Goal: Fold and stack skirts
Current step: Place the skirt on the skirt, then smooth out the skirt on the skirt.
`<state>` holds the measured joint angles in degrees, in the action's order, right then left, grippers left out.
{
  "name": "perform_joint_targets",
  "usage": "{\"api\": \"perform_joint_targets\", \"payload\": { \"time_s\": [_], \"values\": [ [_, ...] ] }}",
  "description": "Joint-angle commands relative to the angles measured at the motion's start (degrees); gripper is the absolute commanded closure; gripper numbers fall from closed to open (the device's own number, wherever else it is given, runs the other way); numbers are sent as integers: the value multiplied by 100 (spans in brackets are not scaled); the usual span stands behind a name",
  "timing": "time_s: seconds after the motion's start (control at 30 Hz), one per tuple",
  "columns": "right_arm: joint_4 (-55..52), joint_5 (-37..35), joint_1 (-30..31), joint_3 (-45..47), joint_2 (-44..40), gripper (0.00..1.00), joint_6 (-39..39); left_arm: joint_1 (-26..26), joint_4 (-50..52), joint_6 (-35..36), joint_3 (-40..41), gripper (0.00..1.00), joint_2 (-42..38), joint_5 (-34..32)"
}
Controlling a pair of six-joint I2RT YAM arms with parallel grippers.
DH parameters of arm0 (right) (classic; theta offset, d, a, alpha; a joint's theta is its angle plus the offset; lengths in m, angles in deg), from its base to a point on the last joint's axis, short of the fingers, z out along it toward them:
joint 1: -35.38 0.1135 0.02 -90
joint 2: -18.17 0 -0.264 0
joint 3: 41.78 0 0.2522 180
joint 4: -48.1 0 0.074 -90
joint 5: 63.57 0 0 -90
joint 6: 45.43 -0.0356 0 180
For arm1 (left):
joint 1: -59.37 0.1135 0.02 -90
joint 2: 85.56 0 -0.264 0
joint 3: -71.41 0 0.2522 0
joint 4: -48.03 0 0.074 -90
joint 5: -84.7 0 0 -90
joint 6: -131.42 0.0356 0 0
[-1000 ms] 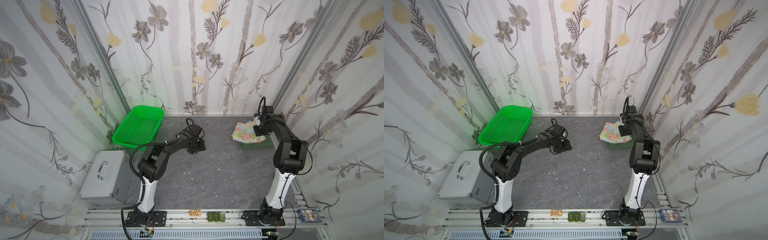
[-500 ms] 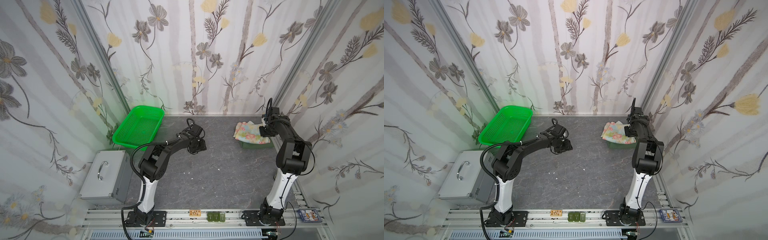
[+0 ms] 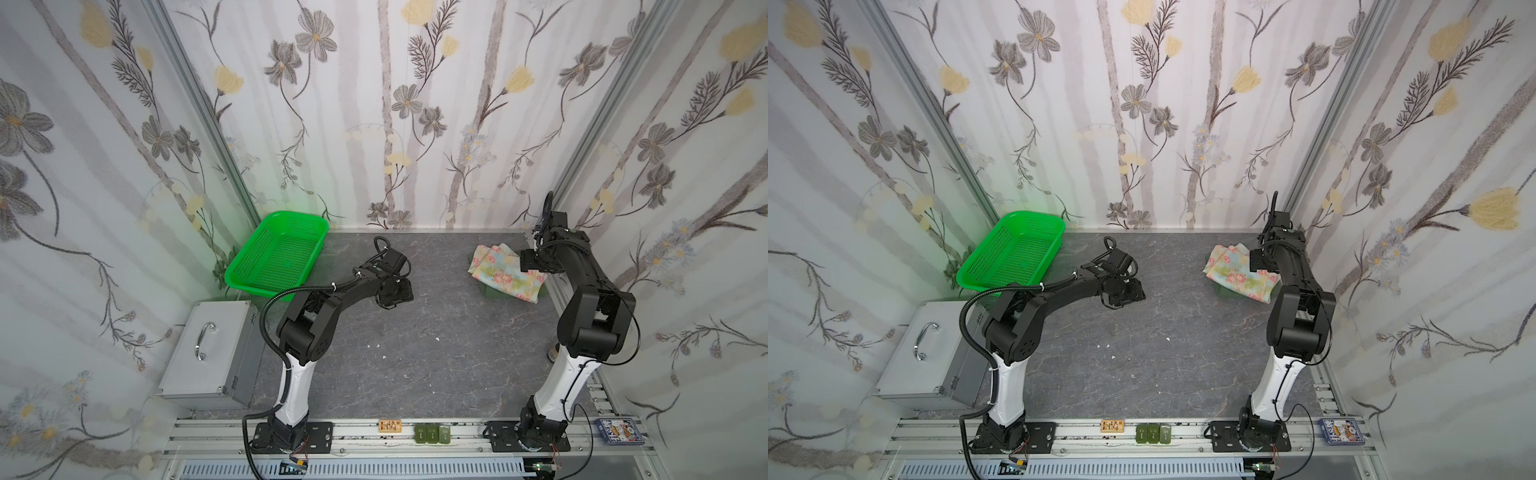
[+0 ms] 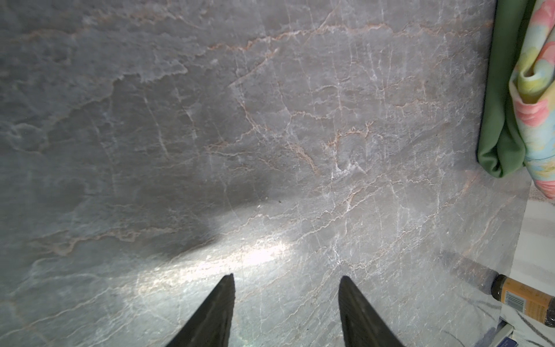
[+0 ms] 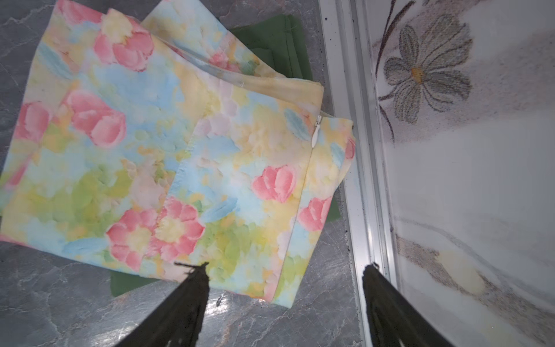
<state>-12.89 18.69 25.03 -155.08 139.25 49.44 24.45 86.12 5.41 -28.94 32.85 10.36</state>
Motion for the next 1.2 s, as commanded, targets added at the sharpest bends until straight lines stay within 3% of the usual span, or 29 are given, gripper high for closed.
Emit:
{"api": "perform_joint_targets", "payload": {
  "time_s": [0.0,0.2,0.27,0.33,0.4,0.47,0.87,1.03,1.07,1.17],
  "values": [
    [338,839,-1,12,31,19,-251,-32,-9,42,-156,42,-9,-185],
    [437,1388,-9,-325,482,20,-842,-59,-21,134,-476,42,103,-246],
    [476,1564,-18,-412,657,25,-1006,-50,-28,165,-524,42,62,-296],
    [494,1671,-15,-460,825,44,-1157,-24,-44,166,-550,42,10,-284],
    [566,1857,-28,-443,961,75,-1266,10,-98,160,-531,42,-101,-332],
    [647,1975,-21,-408,1074,83,-1394,66,-169,141,-485,42,-219,-345],
    [690,1896,45,-147,1454,90,-1611,515,-760,-98,38,41,-1087,-177],
    [956,1841,68,175,908,94,-1603,698,-916,-67,256,41,-1554,-449],
    [1072,1863,64,283,677,93,-1607,753,-938,-51,318,40,-1680,-543],
    [1432,2088,51,633,-90,76,-1574,945,-984,50,455,36,-1986,-715]
  ]
}}
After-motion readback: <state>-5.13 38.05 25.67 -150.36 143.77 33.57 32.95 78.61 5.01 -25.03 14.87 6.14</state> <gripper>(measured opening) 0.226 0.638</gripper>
